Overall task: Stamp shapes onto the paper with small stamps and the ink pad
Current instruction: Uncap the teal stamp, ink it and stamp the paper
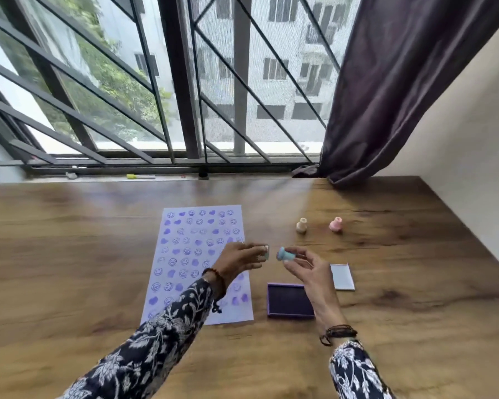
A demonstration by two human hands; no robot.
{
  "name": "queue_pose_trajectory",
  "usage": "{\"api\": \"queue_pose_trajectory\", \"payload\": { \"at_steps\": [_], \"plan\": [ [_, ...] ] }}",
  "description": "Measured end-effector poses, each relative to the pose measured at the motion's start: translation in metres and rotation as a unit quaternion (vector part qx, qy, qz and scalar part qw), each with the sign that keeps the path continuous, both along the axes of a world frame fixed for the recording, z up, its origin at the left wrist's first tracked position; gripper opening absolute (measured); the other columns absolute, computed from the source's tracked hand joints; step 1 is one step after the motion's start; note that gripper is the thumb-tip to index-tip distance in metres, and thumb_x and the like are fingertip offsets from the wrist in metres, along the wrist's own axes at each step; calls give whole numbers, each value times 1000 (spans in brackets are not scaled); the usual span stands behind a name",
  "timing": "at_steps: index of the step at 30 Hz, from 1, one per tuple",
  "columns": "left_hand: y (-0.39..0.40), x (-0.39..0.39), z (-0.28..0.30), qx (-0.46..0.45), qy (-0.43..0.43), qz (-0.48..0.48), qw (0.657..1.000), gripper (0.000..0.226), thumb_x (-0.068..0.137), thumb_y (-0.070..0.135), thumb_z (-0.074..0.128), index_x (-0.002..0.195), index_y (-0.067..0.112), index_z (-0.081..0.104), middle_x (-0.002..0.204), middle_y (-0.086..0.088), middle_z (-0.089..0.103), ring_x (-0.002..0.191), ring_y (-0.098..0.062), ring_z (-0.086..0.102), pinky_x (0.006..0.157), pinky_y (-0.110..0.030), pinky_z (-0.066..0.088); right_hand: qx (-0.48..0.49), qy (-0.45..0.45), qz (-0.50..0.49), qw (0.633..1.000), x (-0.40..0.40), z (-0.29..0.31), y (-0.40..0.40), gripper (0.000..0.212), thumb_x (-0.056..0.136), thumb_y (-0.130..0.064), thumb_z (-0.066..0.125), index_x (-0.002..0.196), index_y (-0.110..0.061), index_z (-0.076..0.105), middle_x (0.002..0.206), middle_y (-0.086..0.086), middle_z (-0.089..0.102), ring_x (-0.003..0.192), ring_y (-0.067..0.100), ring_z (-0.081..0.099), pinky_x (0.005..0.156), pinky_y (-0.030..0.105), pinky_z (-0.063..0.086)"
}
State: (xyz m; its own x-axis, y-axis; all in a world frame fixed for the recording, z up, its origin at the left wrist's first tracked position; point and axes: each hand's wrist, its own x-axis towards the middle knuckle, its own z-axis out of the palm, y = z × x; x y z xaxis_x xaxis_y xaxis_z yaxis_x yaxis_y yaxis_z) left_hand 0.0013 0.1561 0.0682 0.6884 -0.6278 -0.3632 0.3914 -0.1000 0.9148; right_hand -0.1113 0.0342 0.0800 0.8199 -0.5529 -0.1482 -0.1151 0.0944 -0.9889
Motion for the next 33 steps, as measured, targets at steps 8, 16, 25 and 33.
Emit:
{"api": "queue_pose_trajectory", "payload": {
  "at_steps": [8, 16, 25, 33],
  "plan": [
    [8, -5, 19, -51, 65, 20, 996, 10, 85, 9, 57, 84, 5, 66, 61, 1, 73, 62, -10, 69, 59, -16, 56, -107, -24, 50, 993, 7, 18, 5, 23, 73, 6, 68, 87, -12, 64, 84, 0, 69, 73, -6, 65, 66, 7, 49],
    [16, -1, 25, -70, 76, 25, 994, 11, 83, 8, 59, 86, 1, 66, 65, -6, 73, 64, -13, 70, 67, -18, 58, -193, -30, 81, 978, 13, 29, 5, 30, 71, 3, 70, 81, -24, 66, 83, -5, 70, 78, -3, 66, 74, 10, 51],
    [17, 3, 34, -91, 81, 24, 992, 13, 83, 9, 59, 89, 1, 66, 65, -5, 73, 63, -11, 69, 68, -17, 57, -237, -49, 83, 967, 19, 35, 3, 23, 71, 4, 71, 86, -13, 67, 86, 2, 71, 82, 1, 66, 71, 6, 49],
    [16, 9, 38, -92, 52, 13, 994, 12, 83, 8, 60, 91, 1, 67, 67, -3, 73, 64, -11, 69, 67, -15, 57, -341, -78, 74, 934, 25, 33, -1, 24, 68, 1, 73, 85, -15, 69, 86, 2, 71, 81, 4, 66, 76, 15, 52]
  ]
}}
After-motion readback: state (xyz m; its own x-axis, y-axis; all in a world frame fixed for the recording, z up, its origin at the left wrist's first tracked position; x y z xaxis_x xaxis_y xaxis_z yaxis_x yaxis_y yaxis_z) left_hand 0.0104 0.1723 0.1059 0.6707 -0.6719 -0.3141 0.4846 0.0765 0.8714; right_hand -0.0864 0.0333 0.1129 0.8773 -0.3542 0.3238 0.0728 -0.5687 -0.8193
